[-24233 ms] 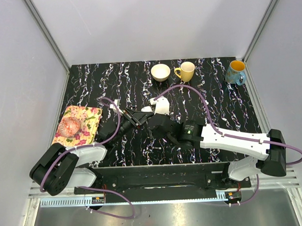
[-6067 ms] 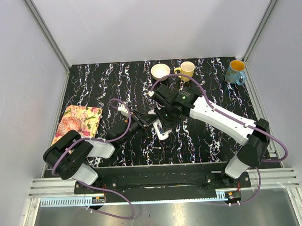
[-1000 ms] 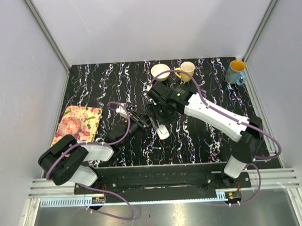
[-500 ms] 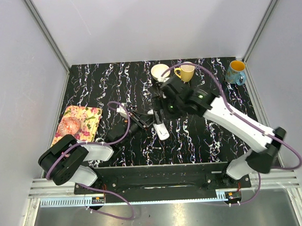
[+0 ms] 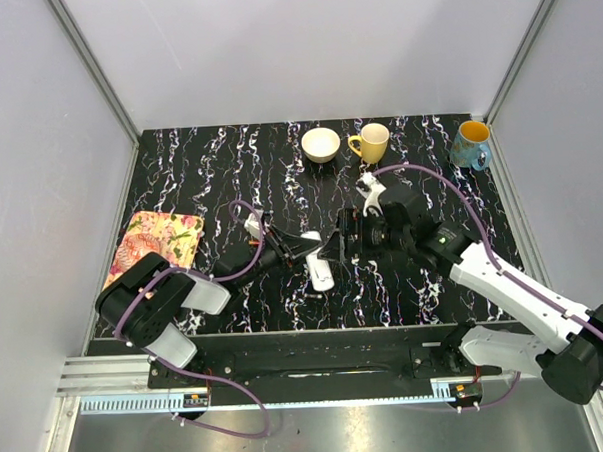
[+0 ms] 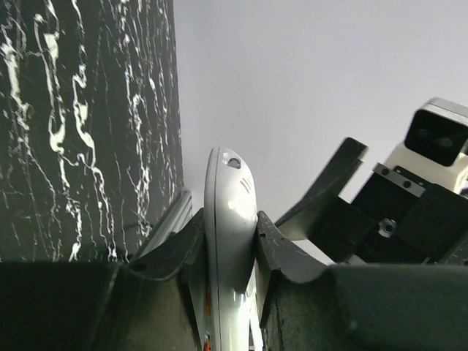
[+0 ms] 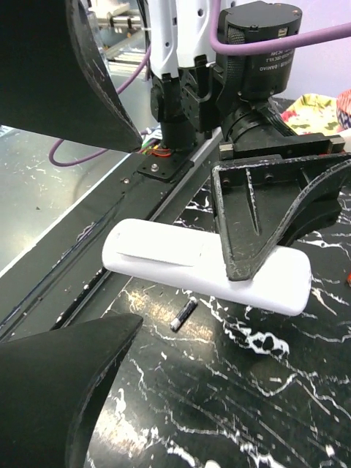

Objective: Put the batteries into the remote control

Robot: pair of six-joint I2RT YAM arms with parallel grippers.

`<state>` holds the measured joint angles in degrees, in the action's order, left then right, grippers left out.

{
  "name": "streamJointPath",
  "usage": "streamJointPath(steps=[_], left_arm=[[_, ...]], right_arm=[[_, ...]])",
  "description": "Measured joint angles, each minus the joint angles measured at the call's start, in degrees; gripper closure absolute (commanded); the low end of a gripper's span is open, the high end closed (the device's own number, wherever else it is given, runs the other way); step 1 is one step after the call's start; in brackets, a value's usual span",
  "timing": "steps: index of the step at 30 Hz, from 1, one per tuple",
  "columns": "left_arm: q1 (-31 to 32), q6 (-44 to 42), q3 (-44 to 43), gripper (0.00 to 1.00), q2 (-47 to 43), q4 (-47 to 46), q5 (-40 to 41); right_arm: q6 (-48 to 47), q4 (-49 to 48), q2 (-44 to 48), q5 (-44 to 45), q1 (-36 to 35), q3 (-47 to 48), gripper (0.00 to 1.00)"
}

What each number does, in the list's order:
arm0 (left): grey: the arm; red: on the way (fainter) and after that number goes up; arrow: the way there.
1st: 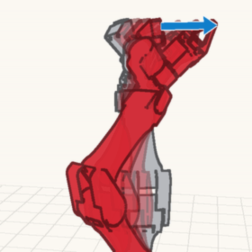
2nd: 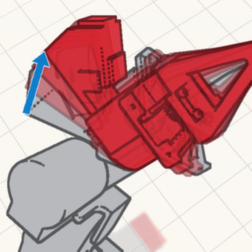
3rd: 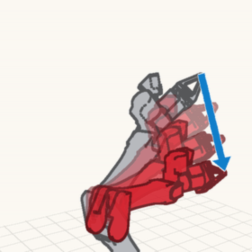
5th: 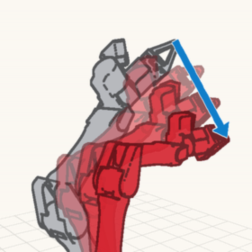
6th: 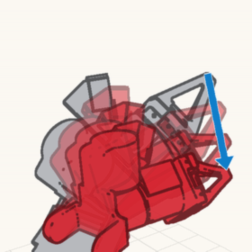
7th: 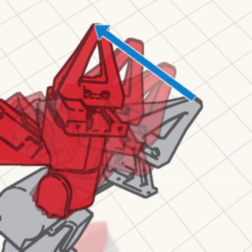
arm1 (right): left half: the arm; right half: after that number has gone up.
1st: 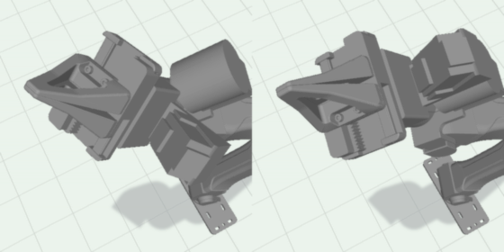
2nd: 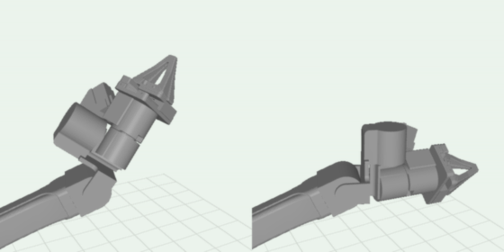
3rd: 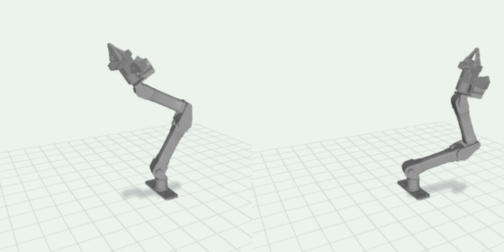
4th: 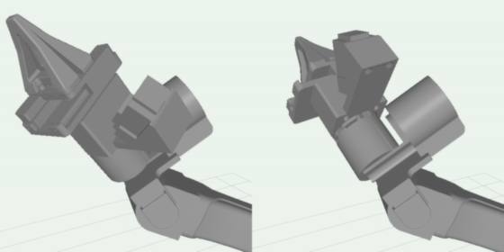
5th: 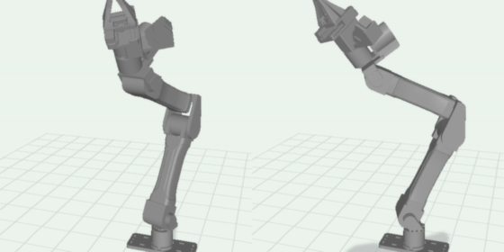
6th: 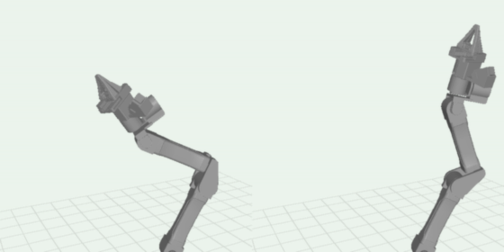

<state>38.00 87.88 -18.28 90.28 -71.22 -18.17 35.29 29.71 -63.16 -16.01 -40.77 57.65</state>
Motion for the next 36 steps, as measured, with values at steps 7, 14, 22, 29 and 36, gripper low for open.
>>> streamJointPath(steps=[7, 14, 22, 29, 36], left_arm=[[0.0, 1.0, -1.3, 1.0, 0.0, -0.3, -3.4], [0.0, 0.9, -1.6, 1.0, -0.2, -0.5, -3.9], [0.0, 1.0, -1.6, 1.0, -0.2, -0.5, -3.9], [0.0, 1.1, -1.6, 1.0, -0.2, -0.5, -3.9], [0.0, 1.1, -1.6, 1.0, -1.0, -0.5, -4.0]], right_arm=[[1.8, -10.3, 1.0, -5.0, 0.5, -7.4, 0.03], [4.9, -17.3, 2.2, -8.3, 1.7, -13.0, 0.04], [11.6, -29.0, 2.2, -14.1, 3.5, -19.3, 0.09], [15.9, -35.5, 1.9, -17.5, 4.3, -22.6, 0.14], [19.2, -40.7, -0.2, -20.0, 4.9, -25.3, 0.19]])
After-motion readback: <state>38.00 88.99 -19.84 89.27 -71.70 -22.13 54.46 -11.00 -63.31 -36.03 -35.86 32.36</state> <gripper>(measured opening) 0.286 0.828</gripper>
